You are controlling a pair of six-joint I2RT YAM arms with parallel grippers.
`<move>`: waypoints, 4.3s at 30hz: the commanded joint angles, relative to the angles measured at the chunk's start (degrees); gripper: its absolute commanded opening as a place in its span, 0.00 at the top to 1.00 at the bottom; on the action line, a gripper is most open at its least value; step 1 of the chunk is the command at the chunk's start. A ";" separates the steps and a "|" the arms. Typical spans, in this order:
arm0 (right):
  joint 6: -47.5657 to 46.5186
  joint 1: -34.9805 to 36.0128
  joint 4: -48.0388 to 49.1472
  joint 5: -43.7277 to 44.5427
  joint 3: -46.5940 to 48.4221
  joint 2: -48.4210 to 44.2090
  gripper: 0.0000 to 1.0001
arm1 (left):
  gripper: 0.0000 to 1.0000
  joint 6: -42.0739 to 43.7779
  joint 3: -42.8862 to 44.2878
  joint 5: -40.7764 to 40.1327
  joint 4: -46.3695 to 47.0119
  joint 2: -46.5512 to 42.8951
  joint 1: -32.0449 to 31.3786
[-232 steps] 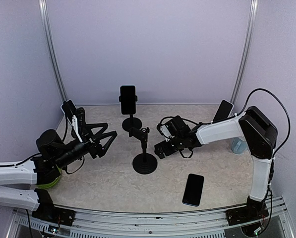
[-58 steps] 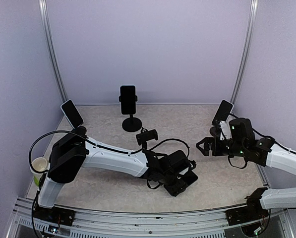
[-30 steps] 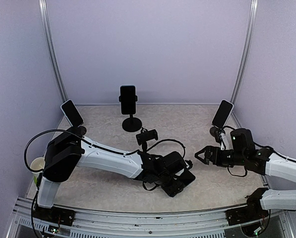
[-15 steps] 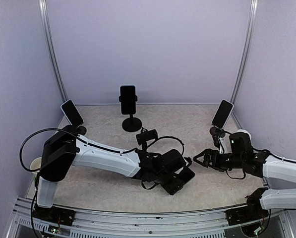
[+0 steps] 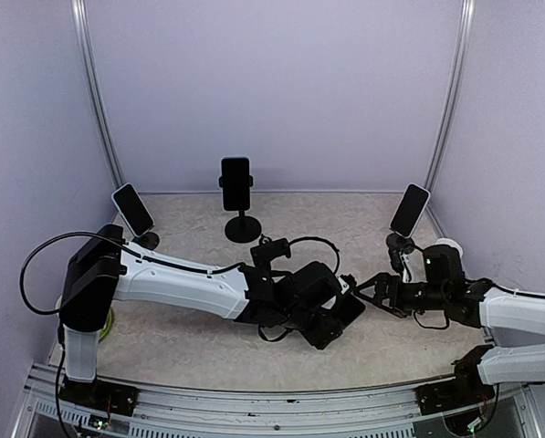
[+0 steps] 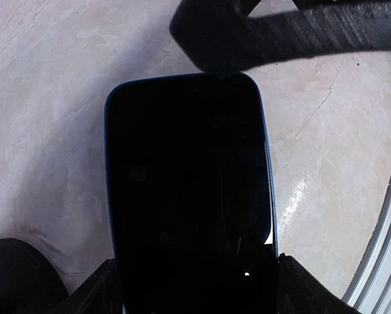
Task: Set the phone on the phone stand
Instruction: Pass from the left arm to the right, then adjust the phone stand at the center of the board.
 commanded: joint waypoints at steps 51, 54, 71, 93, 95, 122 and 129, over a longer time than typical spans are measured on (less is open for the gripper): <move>13.73 4.75 31.40 -15.79 -0.94 13.20 0.69 | 0.35 0.36 5.23 -3.34 1.63 -3.59 -1.75; 14.02 4.83 31.91 -15.80 -0.81 13.43 0.75 | 0.35 0.27 5.21 -3.54 1.61 -3.60 -1.71; 11.22 4.84 29.87 -14.97 0.10 14.04 1.00 | 0.05 0.31 0.73 -3.61 6.53 -8.10 -1.82; -12.62 1.37 -4.75 0.27 14.32 5.37 1.00 | 0.01 0.44 -12.50 0.46 16.52 -24.39 -1.02; -13.63 1.26 -6.08 0.93 15.31 5.47 1.00 | 0.01 0.44 -13.76 1.63 17.98 -26.16 -1.17; -23.09 0.37 -11.88 -5.33 26.85 9.14 1.00 | 0.01 -4.14 -34.72 5.97 17.62 -50.47 21.03; -22.78 0.41 -11.57 -5.59 26.45 8.89 1.00 | 0.02 -3.40 -36.52 2.83 17.20 -49.52 24.25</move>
